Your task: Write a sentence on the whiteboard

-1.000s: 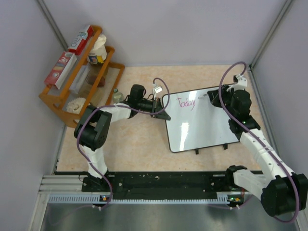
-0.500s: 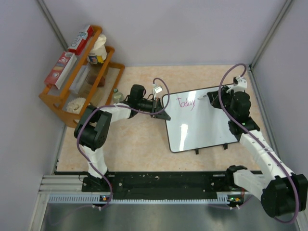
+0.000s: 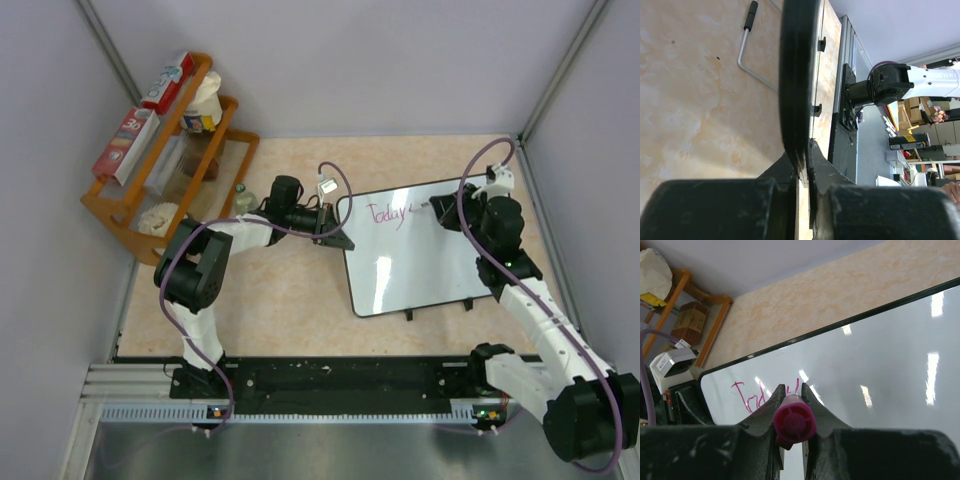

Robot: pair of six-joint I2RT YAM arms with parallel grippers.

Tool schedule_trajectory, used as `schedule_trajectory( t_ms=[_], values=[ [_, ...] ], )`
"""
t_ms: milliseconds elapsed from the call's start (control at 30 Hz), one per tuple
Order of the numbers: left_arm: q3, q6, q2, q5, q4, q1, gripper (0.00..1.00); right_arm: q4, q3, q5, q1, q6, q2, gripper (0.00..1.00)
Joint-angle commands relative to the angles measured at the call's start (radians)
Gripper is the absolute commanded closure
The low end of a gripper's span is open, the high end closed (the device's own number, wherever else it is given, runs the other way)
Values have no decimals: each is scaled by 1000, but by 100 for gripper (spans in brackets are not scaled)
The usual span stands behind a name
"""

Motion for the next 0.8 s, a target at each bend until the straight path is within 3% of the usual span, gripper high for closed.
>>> schedule_trajectory(
  t_ms=[0,300,767],
  values=[
    [-37,101,1,18,-64,-19,100,11,36,13,-9,24,-48,100],
    [-37,99,0,18,-66,-20,100,-2,72,108,-9,-2,-31,100],
    [-37,102,1,19,-69,-20,100,4,96,121,-9,-8,35,100]
  ],
)
